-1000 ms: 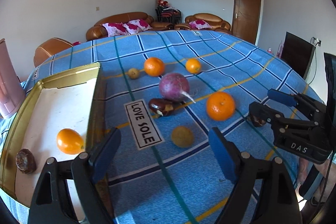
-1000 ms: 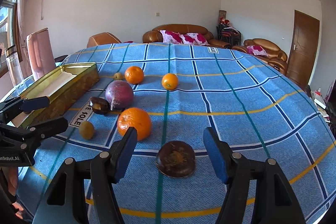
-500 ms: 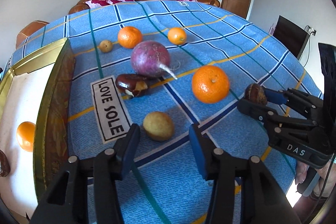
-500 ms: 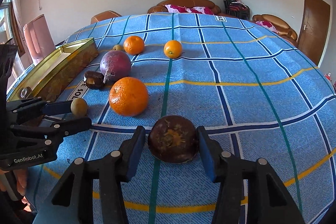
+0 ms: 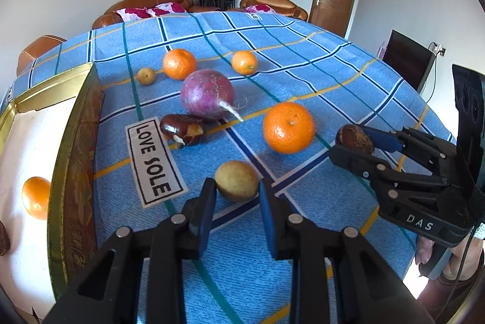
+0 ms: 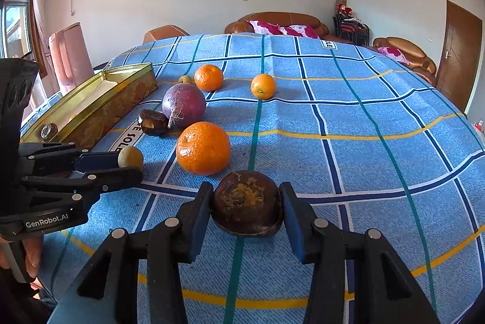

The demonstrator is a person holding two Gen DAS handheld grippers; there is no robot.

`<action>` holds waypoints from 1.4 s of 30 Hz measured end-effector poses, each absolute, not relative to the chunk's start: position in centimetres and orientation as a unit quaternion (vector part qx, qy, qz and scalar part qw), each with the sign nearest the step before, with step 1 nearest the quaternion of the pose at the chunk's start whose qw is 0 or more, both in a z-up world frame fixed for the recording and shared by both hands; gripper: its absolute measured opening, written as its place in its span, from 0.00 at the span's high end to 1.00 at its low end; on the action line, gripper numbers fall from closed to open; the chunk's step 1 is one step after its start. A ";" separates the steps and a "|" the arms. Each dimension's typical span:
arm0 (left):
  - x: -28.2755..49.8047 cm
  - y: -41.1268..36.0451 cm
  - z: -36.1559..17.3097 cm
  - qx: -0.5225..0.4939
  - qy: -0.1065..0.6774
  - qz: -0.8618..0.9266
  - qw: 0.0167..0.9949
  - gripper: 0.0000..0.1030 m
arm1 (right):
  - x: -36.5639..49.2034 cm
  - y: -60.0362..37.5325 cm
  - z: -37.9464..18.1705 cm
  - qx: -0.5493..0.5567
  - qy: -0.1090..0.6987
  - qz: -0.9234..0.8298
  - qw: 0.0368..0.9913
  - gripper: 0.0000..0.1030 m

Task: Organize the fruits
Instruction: 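Grasp the yellow-green fruit with the left tool while the right tool grasps a dark mangosteen, then lift and carry the yellow-green fruit and mangosteen toward the gold tin tray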

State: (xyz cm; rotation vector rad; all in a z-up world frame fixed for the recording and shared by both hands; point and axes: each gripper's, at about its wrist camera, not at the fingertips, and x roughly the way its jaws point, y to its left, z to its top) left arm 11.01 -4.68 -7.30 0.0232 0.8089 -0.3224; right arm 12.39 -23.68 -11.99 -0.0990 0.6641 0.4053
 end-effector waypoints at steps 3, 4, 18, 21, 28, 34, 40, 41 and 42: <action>10.7 -4.5 -7.1 0.006 0.382 -0.160 0.910 0.71 | 12.0 -23.7 -11.8 -0.050 0.309 0.201 0.928 0.55; 10.7 -4.5 -7.0 0.006 0.380 -0.160 0.911 0.71 | 11.8 -23.6 -11.7 -0.051 0.305 0.202 0.929 0.55; 9.2 -4.3 -5.9 0.006 0.328 -0.163 0.931 0.71 | 10.2 -23.7 -11.1 -0.058 0.248 0.216 0.943 0.55; 8.8 -4.1 -5.6 0.006 0.317 -0.162 0.934 0.71 | 10.0 -23.8 -11.0 -0.057 0.240 0.218 0.944 0.55; 8.0 -3.9 -5.1 0.008 0.291 -0.155 0.944 0.71 | 9.2 -24.0 -10.8 -0.057 0.214 0.224 0.949 0.55; 7.3 -4.0 -4.7 0.016 0.270 -0.148 0.951 0.71 | 8.5 -24.1 -10.7 -0.060 0.192 0.230 0.952 0.55; 6.6 -4.1 -4.4 0.025 0.250 -0.138 0.958 0.71 | 7.8 -24.2 -10.6 -0.060 0.168 0.237 0.955 0.55; 6.5 -4.2 -4.4 0.027 0.247 -0.137 0.959 0.71 | 7.7 -24.2 -10.6 -0.060 0.165 0.237 0.956 0.55; 6.4 -4.2 -4.3 0.029 0.244 -0.135 0.960 0.71 | 7.6 -24.2 -10.5 -0.060 0.161 0.237 0.956 0.55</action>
